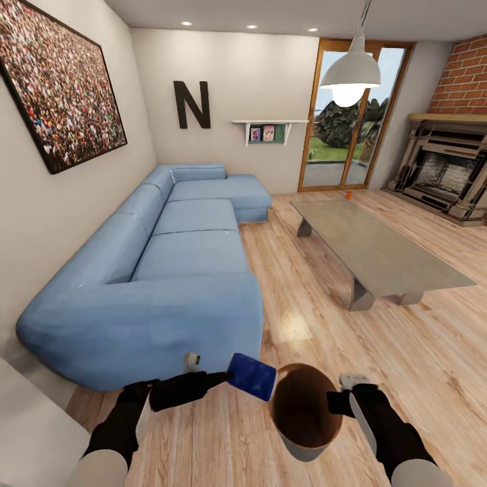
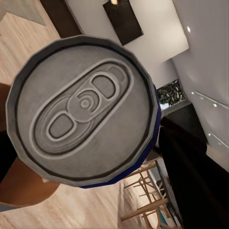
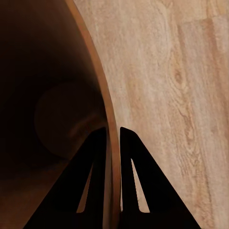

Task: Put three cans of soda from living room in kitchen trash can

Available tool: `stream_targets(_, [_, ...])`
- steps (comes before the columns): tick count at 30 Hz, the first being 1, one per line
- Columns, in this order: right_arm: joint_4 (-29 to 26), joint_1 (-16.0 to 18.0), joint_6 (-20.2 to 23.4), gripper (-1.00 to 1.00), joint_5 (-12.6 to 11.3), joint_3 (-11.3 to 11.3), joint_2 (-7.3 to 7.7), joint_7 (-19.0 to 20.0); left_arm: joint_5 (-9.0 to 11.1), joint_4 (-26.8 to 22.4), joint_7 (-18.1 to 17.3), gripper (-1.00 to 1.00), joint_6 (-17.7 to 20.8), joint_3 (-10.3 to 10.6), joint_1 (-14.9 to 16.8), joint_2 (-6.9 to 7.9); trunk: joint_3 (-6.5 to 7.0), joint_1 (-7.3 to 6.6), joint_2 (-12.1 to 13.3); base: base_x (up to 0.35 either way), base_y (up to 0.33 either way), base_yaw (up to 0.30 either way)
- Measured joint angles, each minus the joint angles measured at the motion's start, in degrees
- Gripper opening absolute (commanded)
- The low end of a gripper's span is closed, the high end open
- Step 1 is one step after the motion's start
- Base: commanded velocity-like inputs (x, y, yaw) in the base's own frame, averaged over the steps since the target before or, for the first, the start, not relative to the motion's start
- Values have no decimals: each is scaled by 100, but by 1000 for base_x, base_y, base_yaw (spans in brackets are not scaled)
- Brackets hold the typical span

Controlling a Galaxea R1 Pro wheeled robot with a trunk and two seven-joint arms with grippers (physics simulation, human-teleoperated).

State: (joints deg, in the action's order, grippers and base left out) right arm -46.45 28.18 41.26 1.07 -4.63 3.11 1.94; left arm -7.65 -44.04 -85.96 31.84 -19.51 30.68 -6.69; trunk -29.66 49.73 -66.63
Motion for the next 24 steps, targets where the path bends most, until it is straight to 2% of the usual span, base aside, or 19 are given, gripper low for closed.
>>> stream_targets(3, [10, 1, -10, -100, -1, 0, -13, -1, 0, -8, 0, -100, 6, 0, 0, -70, 0, 0, 0, 0, 0, 0])
stream_targets(11, [15, 2, -17, -100, 11, 0, -22, -3, 0, -7, -3, -100, 9, 0, 0, -127, 0, 0, 0, 0, 0, 0])
stream_targets(22, [15, 2, -13, -100, 7, 0, -28, -9, -26, 46, 25, -100, -4, -9, 0, -276, 0, 0, 0, 0, 0, 0])
stream_targets(24, [15, 2, -13, -100, 8, 0, -28, -10, -31, 54, 43, -100, -7, 101, 0, -282, 0, 0, 0, 0, 0, 0])
